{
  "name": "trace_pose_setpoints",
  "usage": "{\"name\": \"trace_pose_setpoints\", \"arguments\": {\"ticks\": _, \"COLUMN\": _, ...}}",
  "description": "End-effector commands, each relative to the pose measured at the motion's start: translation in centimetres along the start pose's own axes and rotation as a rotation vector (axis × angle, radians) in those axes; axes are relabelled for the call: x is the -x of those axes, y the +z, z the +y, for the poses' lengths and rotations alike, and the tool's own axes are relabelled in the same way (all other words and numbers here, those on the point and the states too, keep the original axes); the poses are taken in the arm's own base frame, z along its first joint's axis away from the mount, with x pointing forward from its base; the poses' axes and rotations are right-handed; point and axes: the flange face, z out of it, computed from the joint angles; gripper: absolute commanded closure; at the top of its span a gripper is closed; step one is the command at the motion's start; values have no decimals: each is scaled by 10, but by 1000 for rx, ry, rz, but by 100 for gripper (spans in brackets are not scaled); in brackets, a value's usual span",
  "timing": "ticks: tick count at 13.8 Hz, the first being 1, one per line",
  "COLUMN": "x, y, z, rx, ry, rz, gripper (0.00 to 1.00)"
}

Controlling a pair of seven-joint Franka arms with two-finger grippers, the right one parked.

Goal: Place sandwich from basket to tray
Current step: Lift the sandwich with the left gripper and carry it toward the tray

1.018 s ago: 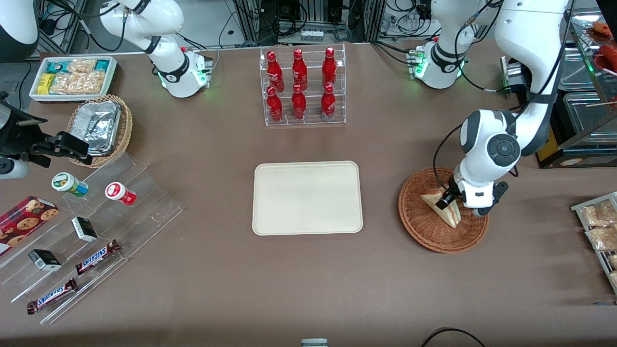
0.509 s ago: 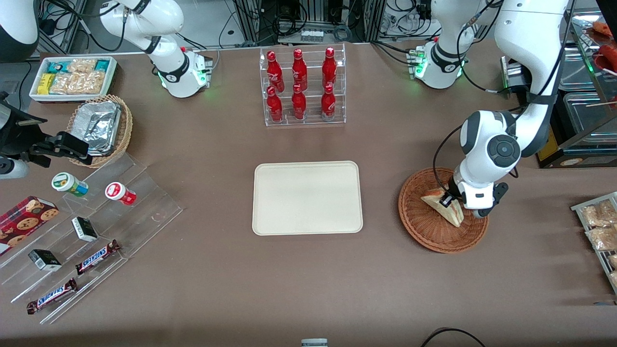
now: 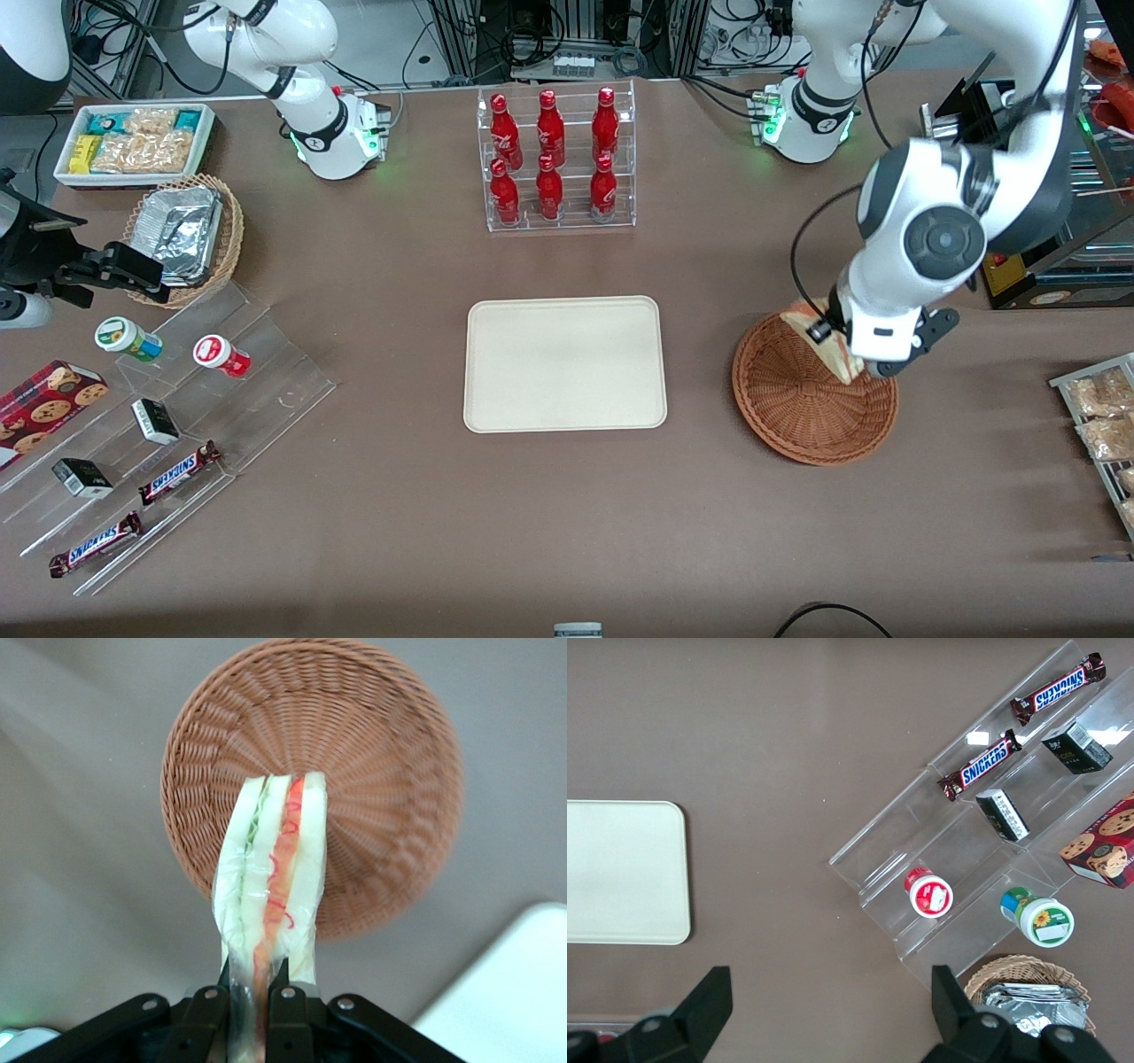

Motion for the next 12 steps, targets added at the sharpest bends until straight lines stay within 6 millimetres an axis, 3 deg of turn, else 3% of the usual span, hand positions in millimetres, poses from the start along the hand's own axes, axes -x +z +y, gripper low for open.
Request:
{"name": "trace_pose_setpoints", "arguments": {"ticks": 1, "x": 46, "y": -26, "z": 43, "rx": -2, "ry": 133, "rz": 24, "gripper": 100}}
{"name": "trace_pose_setpoints", "arguments": {"ticks": 3, "x": 87, "y": -34, "z": 72, "rx": 1, "ry": 221, "rz": 60, "gripper": 100}}
{"name": "trace_pose_setpoints", "arguments": {"ticks": 6, "x": 146, "y": -24, "z": 134, "rx": 19, "ry": 358, "rz": 43, "gripper": 100}}
{"name": "trace_pose_setpoints", "arguments": {"ticks": 9, "x": 185, "y": 12, "z": 214, "rx": 44, "ry": 444, "rz": 4, "gripper": 100}}
{"name": "trace_pose_setpoints", "arguments": {"ticks": 12, "x": 210, "y": 54, "z": 260, "rx": 41, "ry": 483, "rz": 62, "gripper": 100}}
